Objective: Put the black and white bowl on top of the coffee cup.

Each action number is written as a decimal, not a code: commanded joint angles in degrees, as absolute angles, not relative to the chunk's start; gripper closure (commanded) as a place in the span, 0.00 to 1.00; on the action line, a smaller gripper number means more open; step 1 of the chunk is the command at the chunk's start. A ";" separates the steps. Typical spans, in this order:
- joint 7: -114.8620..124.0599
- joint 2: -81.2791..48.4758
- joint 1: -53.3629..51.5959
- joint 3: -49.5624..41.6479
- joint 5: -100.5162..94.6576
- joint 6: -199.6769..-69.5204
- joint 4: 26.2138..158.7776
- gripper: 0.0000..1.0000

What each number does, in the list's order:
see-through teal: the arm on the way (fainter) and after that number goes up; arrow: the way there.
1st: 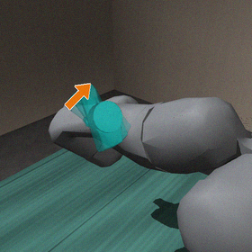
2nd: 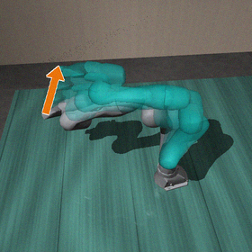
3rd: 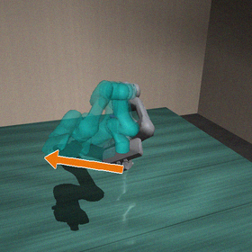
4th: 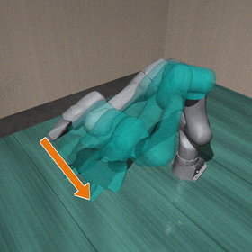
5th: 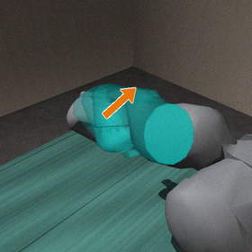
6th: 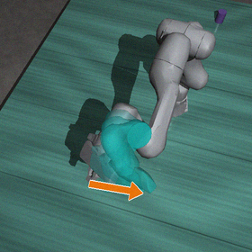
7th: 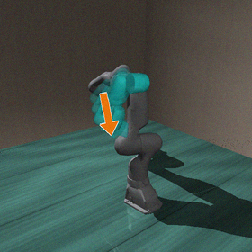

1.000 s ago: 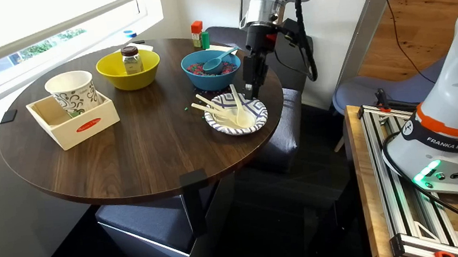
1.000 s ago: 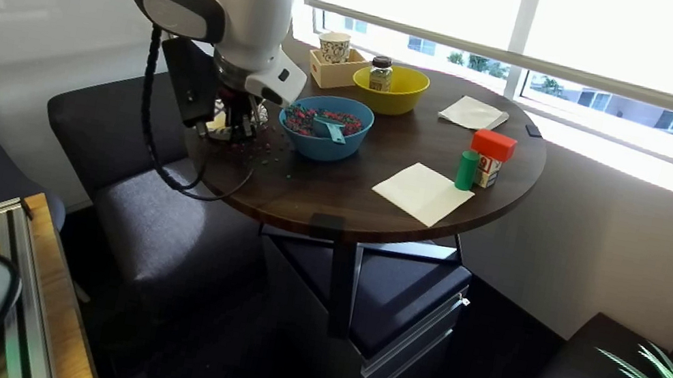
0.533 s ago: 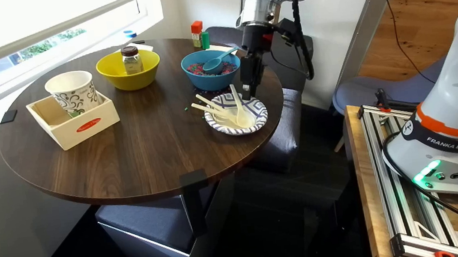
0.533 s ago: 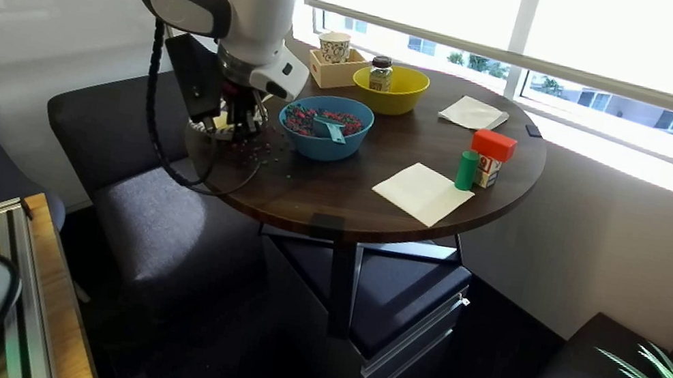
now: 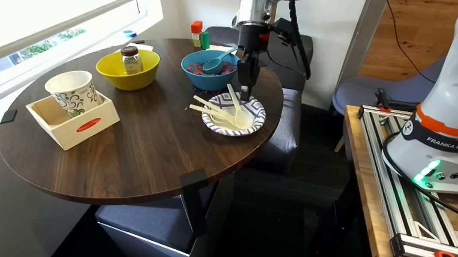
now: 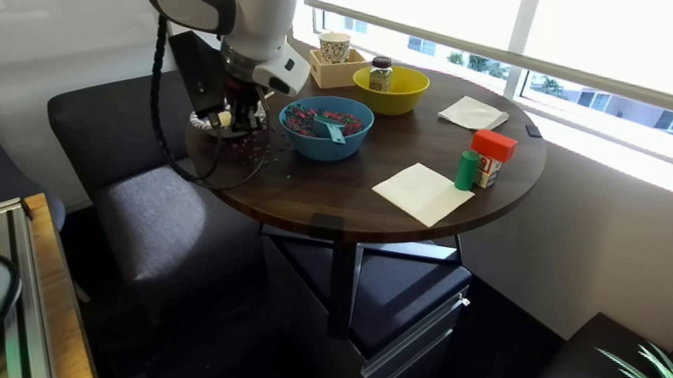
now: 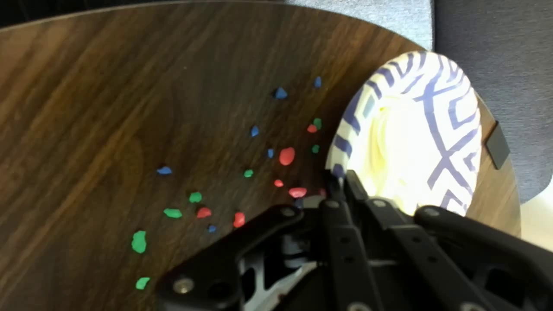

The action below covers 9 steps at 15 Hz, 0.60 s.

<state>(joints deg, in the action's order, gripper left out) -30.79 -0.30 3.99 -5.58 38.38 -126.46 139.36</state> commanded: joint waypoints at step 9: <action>-19.60 -1.12 5.42 -6.03 43.89 -102.22 128.54 0.99</action>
<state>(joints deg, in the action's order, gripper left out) -23.91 0.21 5.11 -6.03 41.14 -105.38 131.85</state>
